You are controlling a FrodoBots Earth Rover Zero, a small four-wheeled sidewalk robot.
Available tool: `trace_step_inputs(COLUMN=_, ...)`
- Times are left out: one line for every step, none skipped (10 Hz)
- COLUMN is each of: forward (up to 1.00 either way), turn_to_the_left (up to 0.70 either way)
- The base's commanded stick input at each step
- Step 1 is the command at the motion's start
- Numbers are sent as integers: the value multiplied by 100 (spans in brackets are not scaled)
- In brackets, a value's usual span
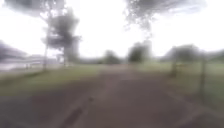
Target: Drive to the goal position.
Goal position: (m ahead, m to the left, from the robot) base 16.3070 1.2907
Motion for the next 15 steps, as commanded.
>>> trace_step_inputs(forward=70, turn_to_the_left=0)
trace_step_inputs(forward=70, turn_to_the_left=0)
trace_step_inputs(forward=70, turn_to_the_left=0)
trace_step_inputs(forward=70, turn_to_the_left=0)
trace_step_inputs(forward=70, turn_to_the_left=0)
trace_step_inputs(forward=70, turn_to_the_left=0)
trace_step_inputs(forward=70, turn_to_the_left=0)
trace_step_inputs(forward=70, turn_to_the_left=0)
trace_step_inputs(forward=70, turn_to_the_left=0)
trace_step_inputs(forward=70, turn_to_the_left=0)
trace_step_inputs(forward=70, turn_to_the_left=0)
trace_step_inputs(forward=70, turn_to_the_left=0)
trace_step_inputs(forward=70, turn_to_the_left=0)
trace_step_inputs(forward=70, turn_to_the_left=0)
trace_step_inputs(forward=70, turn_to_the_left=0)
